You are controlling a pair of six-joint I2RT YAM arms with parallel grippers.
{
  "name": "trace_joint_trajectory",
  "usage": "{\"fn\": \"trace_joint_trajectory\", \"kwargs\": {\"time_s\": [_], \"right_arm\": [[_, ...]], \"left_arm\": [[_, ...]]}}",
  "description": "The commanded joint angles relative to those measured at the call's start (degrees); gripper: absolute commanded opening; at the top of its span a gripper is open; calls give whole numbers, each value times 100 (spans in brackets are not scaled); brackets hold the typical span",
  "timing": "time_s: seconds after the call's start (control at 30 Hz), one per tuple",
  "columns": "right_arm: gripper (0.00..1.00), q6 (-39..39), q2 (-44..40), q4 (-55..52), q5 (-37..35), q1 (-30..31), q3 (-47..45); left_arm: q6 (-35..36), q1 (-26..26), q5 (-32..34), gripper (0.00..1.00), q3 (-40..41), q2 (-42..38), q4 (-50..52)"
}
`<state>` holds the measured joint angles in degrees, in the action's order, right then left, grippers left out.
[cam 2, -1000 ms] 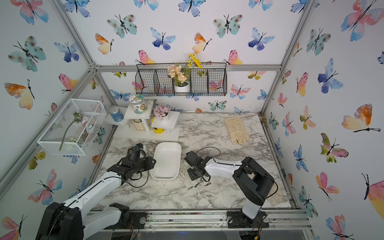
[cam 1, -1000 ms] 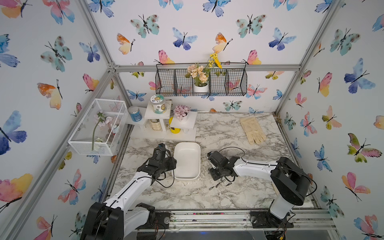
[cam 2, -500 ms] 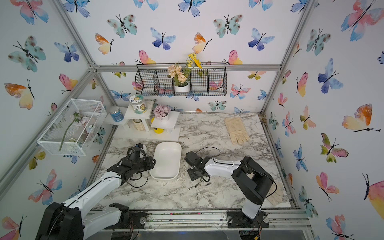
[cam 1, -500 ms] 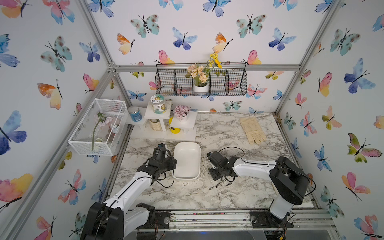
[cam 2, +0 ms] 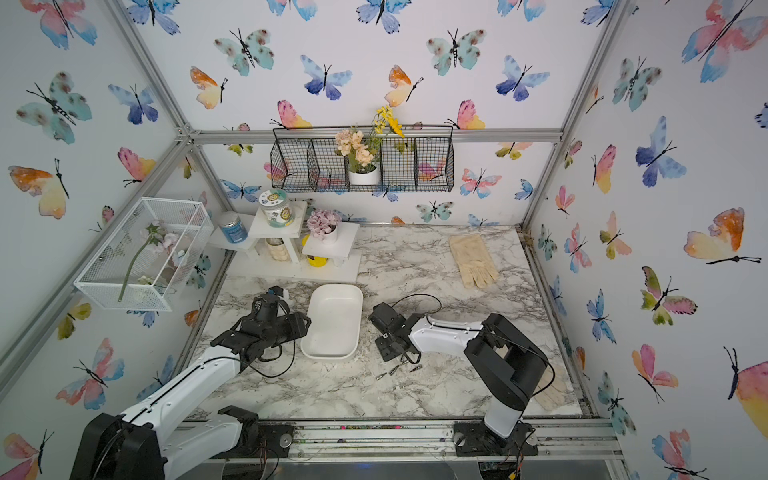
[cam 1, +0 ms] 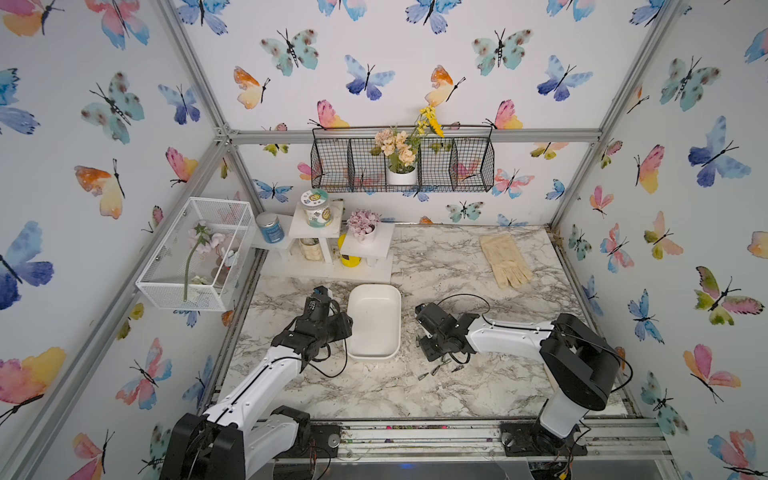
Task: Put the bit on the desktop into the storage box
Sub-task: Pick up the screwdriver bit from the center of the board, then place the screwdriver bit in the storage box.
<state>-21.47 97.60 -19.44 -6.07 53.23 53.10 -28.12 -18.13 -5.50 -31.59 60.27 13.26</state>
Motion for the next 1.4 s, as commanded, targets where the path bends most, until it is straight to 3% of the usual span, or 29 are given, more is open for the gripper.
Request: {"fn": "trace_joint_trajectory", "kwargs": {"time_s": [0.0, 0.37, 0.6, 1.13, 1.37], "right_arm": [[10, -106, -318, -256, -200, 29, -21], [10, -82, -935, -821, -170, 29, 836], [10, 166, -601, -775, 389, 38, 1742], [11, 425, 1648, -758, 686, 346, 3734], [28, 365, 1914, -822, 551, 346, 3871]], "left_arm": [[-18, -11, 219, 57, -5, -210, 166], [-218, -5, 546, 99, -82, -750, 332], [-281, -1, 702, 99, -66, -917, 472], [-157, 7, 658, 99, 48, -960, 563], [-89, 7, 543, 99, 73, -736, 470]]}}
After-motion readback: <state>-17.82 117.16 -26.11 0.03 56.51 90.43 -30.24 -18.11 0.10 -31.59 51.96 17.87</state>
